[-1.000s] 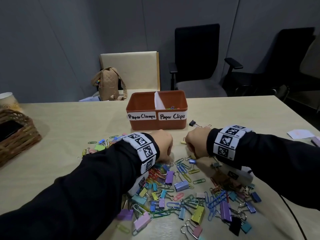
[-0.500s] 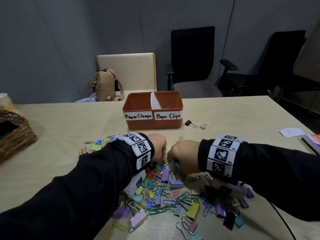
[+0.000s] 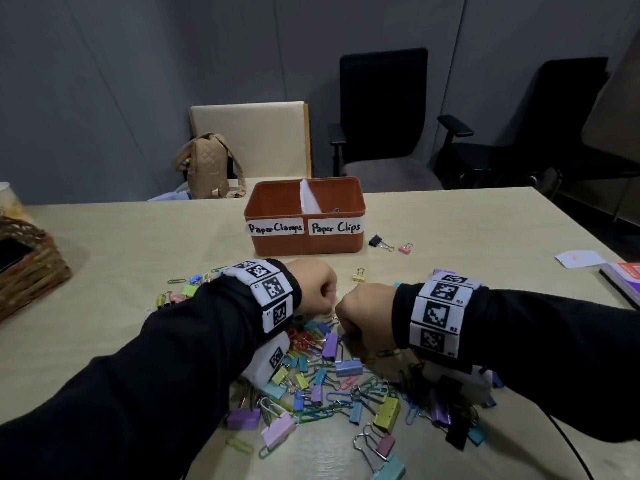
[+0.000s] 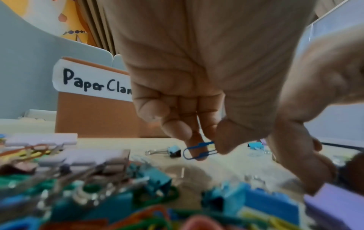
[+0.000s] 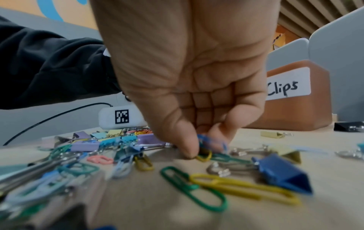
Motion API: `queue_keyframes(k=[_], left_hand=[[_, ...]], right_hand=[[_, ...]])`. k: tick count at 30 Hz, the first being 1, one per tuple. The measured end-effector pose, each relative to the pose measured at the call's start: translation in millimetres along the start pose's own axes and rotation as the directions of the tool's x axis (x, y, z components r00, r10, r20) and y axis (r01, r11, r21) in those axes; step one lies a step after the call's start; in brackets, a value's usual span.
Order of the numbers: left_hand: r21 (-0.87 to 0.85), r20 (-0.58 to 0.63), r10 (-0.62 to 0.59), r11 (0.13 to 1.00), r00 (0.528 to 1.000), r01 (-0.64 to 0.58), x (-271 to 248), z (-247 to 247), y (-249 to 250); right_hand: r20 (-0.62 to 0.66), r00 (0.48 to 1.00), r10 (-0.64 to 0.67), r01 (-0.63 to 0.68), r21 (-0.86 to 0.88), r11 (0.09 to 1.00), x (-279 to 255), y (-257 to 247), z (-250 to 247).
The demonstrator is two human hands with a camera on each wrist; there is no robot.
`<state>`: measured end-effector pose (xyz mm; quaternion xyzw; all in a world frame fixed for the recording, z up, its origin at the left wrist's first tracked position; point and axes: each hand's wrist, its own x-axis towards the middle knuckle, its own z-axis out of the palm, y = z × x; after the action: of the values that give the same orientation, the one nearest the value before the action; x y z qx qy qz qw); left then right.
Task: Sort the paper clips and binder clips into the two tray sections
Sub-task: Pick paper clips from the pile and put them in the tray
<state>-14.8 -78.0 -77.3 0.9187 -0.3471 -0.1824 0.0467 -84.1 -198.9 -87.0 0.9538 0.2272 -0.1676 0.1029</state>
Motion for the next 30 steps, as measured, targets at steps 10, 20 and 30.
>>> queue_keyframes(k=[10,20,30], left_hand=[[-0.107,-0.030,0.045,0.993,0.999,-0.048,-13.4,-7.3,9.1],[0.192,0.038,0.214,0.957,0.976,-0.217,-4.4,14.6,83.7],[0.347,0.089,0.054,0.934,0.995,-0.081,9.4,9.0,80.6]], right_hand=[[-0.066,0.988,0.137,-0.110,0.315,0.943,-17.2,38.3,-24.3],[-0.168,0.895,0.413,-0.283,0.502,0.817,-40.9,98.8,-24.9],[-0.196,0.896,0.398,-0.252,0.512,0.821,-46.1,101.6,-8.2]])
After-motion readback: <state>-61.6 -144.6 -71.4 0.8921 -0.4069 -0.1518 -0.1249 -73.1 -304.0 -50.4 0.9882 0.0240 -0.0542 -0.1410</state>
